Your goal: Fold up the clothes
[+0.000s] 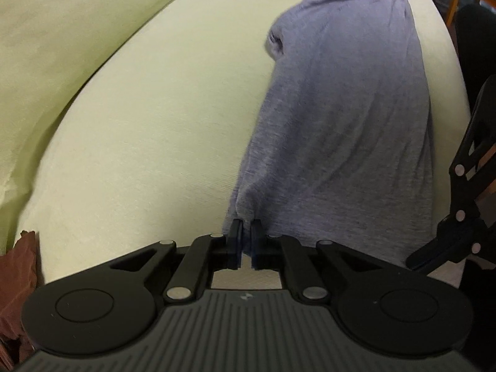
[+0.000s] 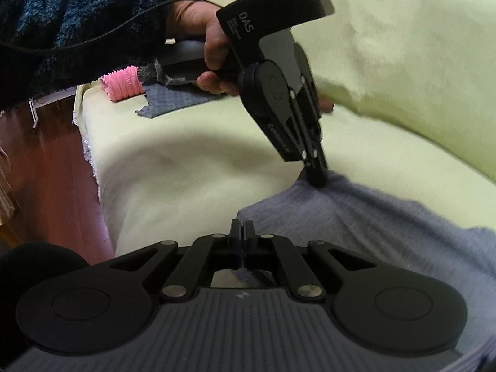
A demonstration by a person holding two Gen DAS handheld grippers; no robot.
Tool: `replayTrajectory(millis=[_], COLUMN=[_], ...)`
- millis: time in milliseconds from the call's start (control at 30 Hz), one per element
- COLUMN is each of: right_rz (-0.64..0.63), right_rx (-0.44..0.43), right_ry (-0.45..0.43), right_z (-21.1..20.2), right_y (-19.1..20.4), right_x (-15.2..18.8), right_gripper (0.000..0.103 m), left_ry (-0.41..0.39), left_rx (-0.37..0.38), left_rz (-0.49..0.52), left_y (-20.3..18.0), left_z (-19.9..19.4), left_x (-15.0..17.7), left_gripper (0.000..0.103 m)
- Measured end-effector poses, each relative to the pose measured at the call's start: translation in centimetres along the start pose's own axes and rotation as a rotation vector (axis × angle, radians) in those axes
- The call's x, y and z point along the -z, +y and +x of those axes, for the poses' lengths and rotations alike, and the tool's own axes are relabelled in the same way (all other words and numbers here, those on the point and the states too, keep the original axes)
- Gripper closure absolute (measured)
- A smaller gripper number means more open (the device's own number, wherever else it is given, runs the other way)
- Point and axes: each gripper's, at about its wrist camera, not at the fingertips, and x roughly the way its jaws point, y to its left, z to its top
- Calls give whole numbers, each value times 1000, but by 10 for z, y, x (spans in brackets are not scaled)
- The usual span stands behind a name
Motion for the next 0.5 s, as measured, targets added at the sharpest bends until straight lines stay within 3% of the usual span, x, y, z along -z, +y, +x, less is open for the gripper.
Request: replayTrajectory(millis=[167,233,500], right_rz=[-14,-27,-62], right_rx=[18,26,17], right_ry=[46,26,39], right_z=[4,-1,1], right_y=[3,5,10], right_x=[0,-3,7], right_gripper=[98,87,86], left_ry=[4,7,29], left_rx=[-49,-72,-158], left_rz=[8,15,-19], left_y=[-5,-8,-11], left_z=[-1,-2,-12], left_x=[-2,-1,7], left_gripper=[91,90,79])
